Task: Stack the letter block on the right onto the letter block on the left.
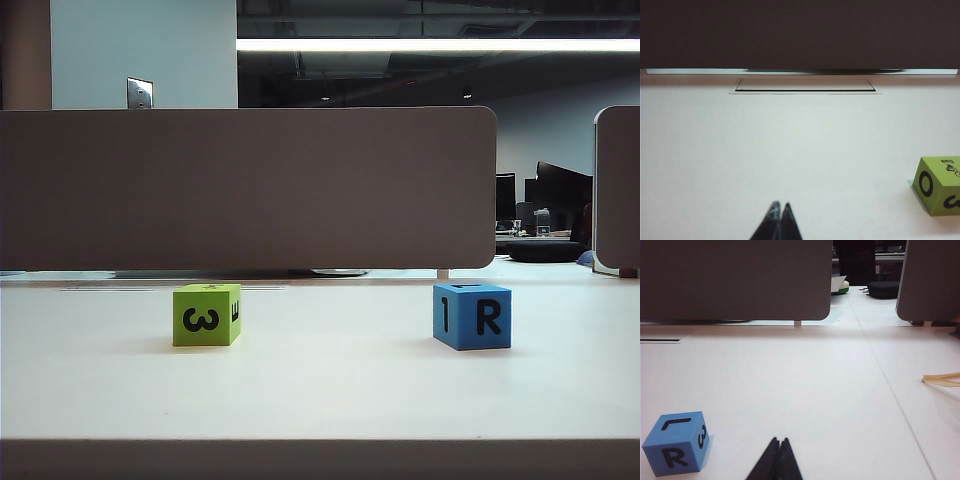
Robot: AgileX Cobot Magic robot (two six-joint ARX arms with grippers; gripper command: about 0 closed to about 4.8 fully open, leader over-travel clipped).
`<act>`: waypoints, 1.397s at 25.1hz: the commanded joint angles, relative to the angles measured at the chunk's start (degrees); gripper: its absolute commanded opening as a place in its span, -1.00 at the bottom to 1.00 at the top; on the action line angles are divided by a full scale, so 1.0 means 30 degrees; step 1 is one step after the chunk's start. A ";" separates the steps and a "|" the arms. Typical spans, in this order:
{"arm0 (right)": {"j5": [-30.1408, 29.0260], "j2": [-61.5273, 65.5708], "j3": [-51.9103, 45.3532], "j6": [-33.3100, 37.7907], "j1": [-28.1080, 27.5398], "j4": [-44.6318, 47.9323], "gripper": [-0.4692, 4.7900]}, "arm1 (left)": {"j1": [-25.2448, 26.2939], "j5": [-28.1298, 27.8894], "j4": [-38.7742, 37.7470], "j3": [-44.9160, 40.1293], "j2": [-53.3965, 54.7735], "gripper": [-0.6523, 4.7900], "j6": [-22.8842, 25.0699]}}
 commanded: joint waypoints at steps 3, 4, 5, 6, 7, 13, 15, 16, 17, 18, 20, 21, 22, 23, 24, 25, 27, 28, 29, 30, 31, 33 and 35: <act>0.0007 -0.0044 -0.0102 0.0044 -0.0015 0.0335 -0.82 | -0.0044 0.0080 0.0248 0.0080 0.0015 -0.78 0.0000; 0.0007 -0.0044 -0.0102 0.0051 -0.0015 0.0335 -0.82 | -0.0044 0.0087 0.0248 0.0080 0.0015 -0.78 0.0000; 0.0007 -0.0044 -0.0102 0.0051 -0.0015 0.0335 -0.82 | -0.0044 0.0087 0.0248 0.0080 0.0015 -0.78 0.0000; 0.0000 -0.0051 -0.0102 0.0051 -0.0015 0.0335 -0.82 | -0.0044 0.0087 0.0248 0.0073 0.0015 -0.78 0.0000; 0.0000 -0.0051 -0.0102 0.0051 -0.0015 0.0335 -0.82 | -0.0044 0.0087 0.0240 0.0073 0.0015 -0.78 -0.0007; -0.0153 -0.0051 0.0554 0.4328 0.0051 0.0335 -0.83 | -0.0058 0.0262 0.0219 0.0503 0.0015 -0.78 -0.2273; -0.0197 -0.0044 0.1428 0.5683 0.0066 0.0233 -0.83 | -0.0073 0.0415 -0.0459 0.1311 0.0015 -0.78 -0.2623; -0.0226 -0.0044 0.1923 0.5894 0.0066 0.0175 -0.83 | -0.0073 0.0510 -0.1122 0.2069 0.0022 -0.78 -0.2674; -0.0211 0.0080 0.3293 0.5923 0.0073 -0.0299 -0.84 | -0.0073 0.0546 -0.2317 0.3526 0.0146 -0.78 -0.2659; -0.0197 0.0452 0.4765 0.5909 0.0073 -0.1144 -0.84 | -0.0073 0.0772 -0.3337 0.4998 0.0554 -0.78 -0.2637; -0.0168 0.1231 0.6484 0.5901 0.0066 -0.2331 -0.84 | -0.0073 0.1785 -0.4269 0.6681 0.1588 -0.78 -0.2331; -0.0146 0.1800 0.7446 0.5872 0.0066 -0.3002 -0.84 | -0.0066 0.2200 -0.4444 0.7293 0.2127 -0.78 -0.2302; -0.0175 0.2288 0.8204 0.5799 0.0073 -0.3490 -0.84 | -0.0066 0.2586 -0.4488 0.7847 0.2718 -0.78 -0.2368; -0.0342 0.2805 0.8954 0.5690 0.0073 -0.3963 -0.84 | -0.0066 0.2980 -0.4481 0.8568 0.3490 -0.78 -0.2557; -0.0627 0.3504 0.9887 0.5537 0.0073 -0.4510 -0.84 | -0.0066 0.3279 -0.4488 0.9165 0.4131 -0.78 -0.2747; -0.0852 0.4080 1.0608 0.5377 0.0073 -0.4969 -0.84 | -0.0073 0.3657 -0.4473 0.9755 0.4787 -0.78 -0.2892; -0.1158 0.5544 1.2225 0.4881 0.0073 -0.6011 -0.84 | -0.0066 0.4386 -0.4546 1.1067 0.6280 -0.78 -0.3002; -0.1311 0.6244 1.2888 0.4597 0.0073 -0.6484 -0.84 | -0.0066 0.4692 -0.4575 1.1621 0.6980 -0.78 -0.3104; -0.1413 0.6987 1.3537 0.4350 0.0073 -0.6943 -0.84 | -0.0066 0.5071 -0.4641 1.2327 0.7883 -0.78 -0.3162; -0.1421 0.7927 1.4280 0.4277 0.0073 -0.7446 -0.84 | -0.0066 0.5457 -0.4728 1.2903 0.8684 -0.78 -0.3155; -0.1435 0.8663 1.4819 0.4248 0.0073 -0.7796 -0.84 | -0.0066 0.5850 -0.4881 1.3493 0.9471 -0.78 -0.3162; -0.1457 1.0273 1.5926 0.4255 0.0073 -0.8488 -0.84 | -0.0189 0.6433 -0.5224 1.4746 1.1052 -0.78 -0.3286; -0.1668 1.1497 1.6779 0.4255 0.0095 -0.8990 -0.84 | -0.0583 0.6433 -0.5464 1.5795 1.2349 -0.78 -0.3439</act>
